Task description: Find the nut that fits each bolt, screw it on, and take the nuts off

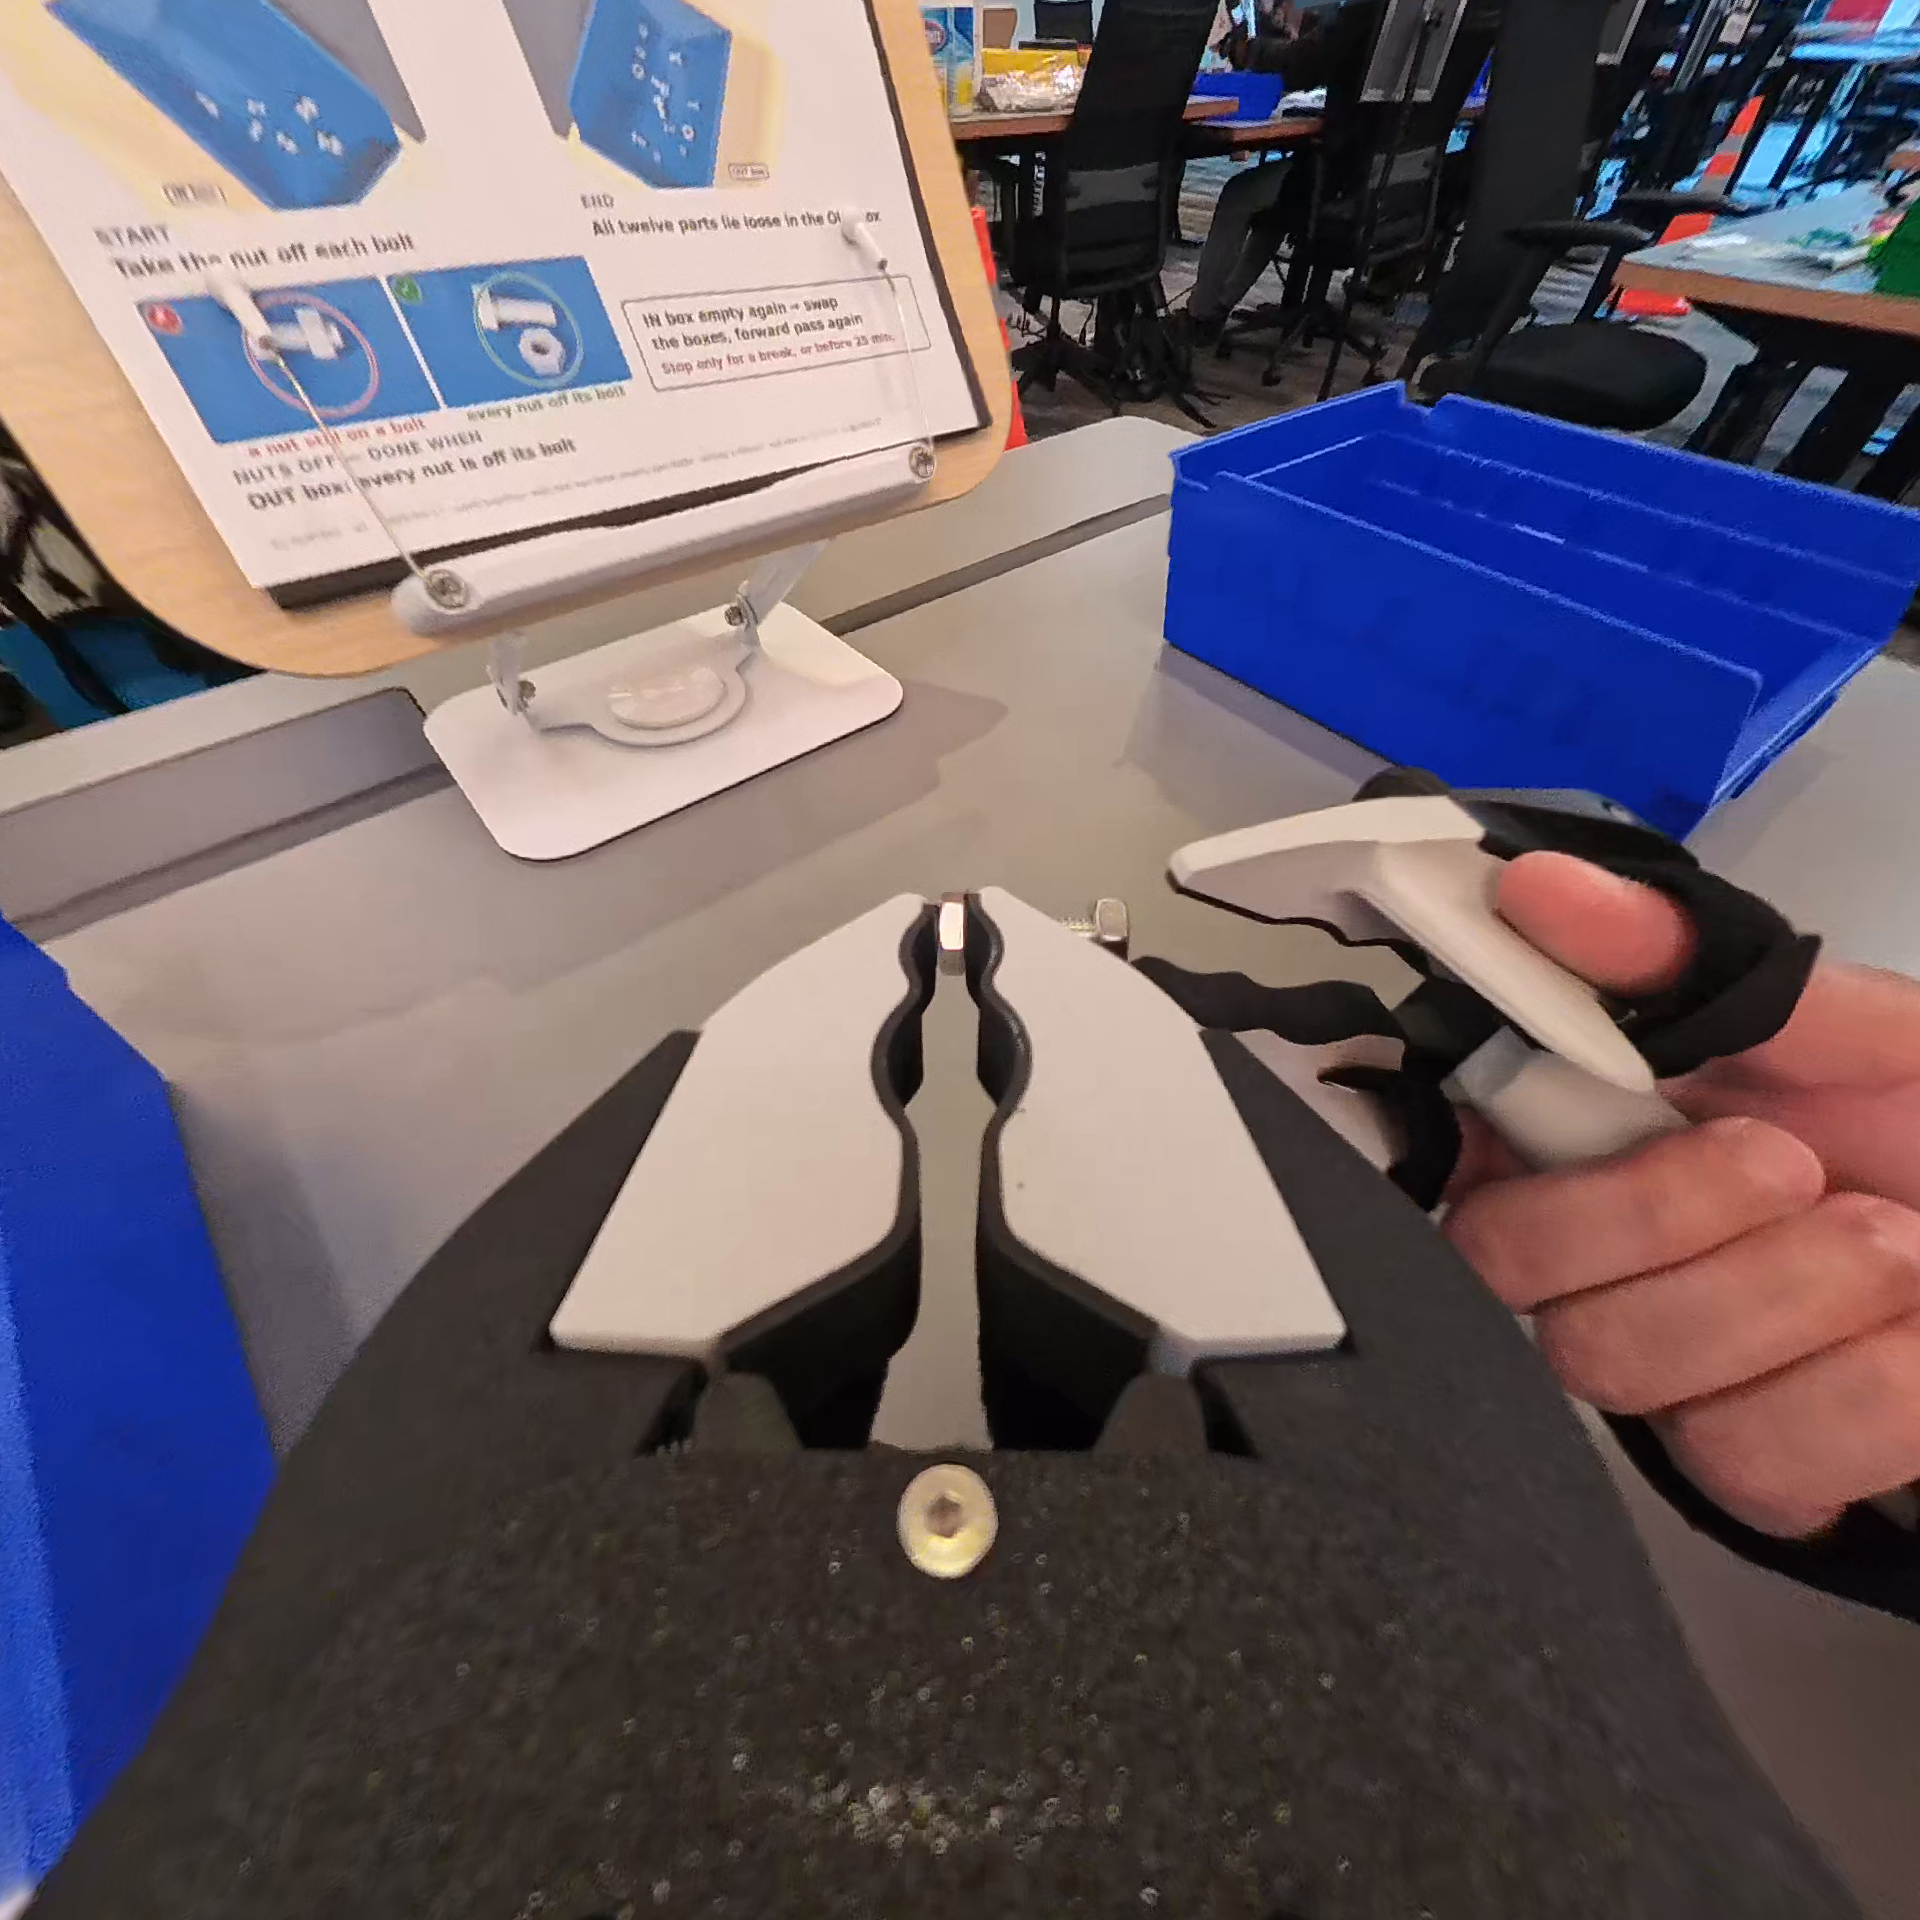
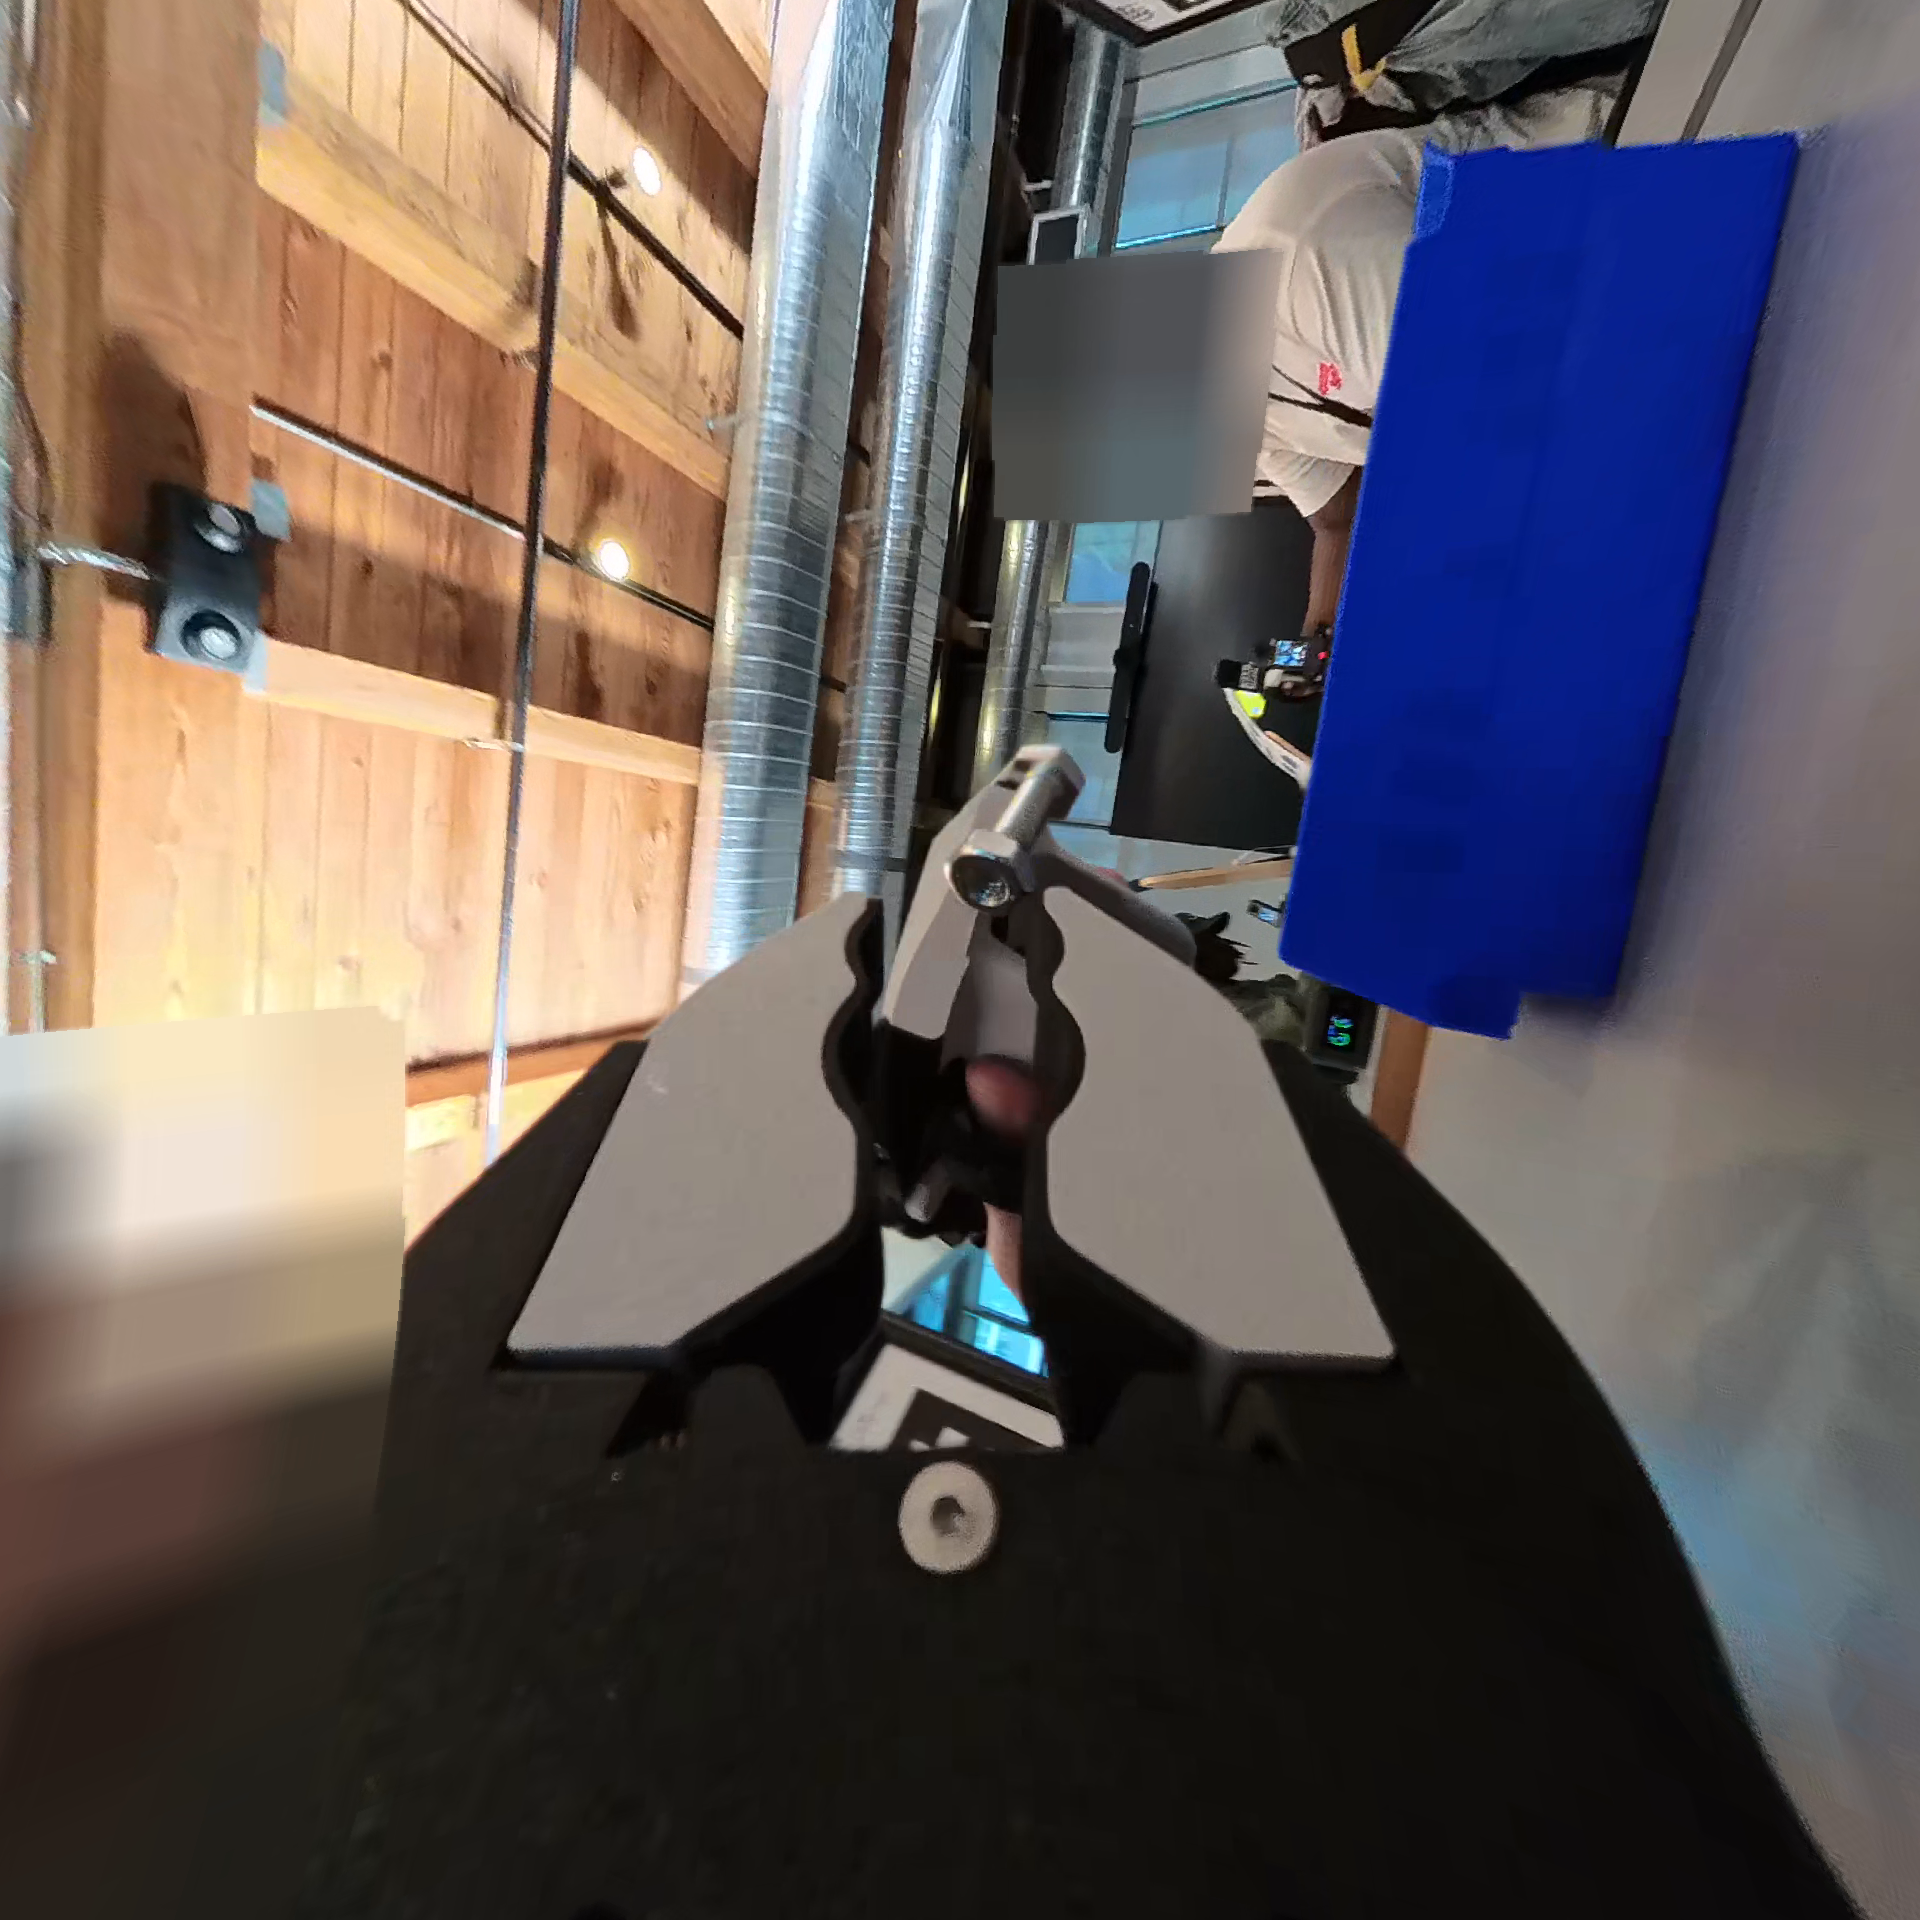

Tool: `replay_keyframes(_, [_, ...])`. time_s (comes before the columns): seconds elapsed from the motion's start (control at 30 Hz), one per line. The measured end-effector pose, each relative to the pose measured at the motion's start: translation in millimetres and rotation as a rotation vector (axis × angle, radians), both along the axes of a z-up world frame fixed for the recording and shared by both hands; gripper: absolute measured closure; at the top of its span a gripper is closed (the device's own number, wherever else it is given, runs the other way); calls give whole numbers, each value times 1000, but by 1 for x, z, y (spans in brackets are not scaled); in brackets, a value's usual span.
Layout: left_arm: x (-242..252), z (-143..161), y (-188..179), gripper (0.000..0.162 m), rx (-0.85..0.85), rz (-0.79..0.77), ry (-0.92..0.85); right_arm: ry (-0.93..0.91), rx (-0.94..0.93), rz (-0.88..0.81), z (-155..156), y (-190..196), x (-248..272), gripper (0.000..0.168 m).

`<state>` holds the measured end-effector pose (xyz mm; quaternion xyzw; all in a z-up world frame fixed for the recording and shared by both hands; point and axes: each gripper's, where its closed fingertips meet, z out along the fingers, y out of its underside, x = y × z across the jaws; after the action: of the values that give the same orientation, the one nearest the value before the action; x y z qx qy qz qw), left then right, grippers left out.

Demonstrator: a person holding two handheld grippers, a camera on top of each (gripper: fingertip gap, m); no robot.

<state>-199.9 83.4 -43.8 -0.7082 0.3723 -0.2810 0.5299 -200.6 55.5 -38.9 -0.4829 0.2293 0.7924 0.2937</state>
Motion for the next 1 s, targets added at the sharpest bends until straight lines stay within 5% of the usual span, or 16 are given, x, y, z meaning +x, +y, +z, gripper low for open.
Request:
replay_keyframes(0.33, [-6,-16,13,158,-197,2,-106,-286,70,40,-27,1,1,133])
replay_keyframes(0.6, [-6,-26,16,158,-248,-5,-95,-1425,608,-120,-38,3,10,122])
replay_keyframes(0.87, [-1,-29,7,158,-286,-46,-56,-2166,1165,-303,-34,8,22,136])
replay_keyframes(1.0, [2,-31,3,158,-296,-65,-40,-2232,1276,-272,-38,9,14,137])
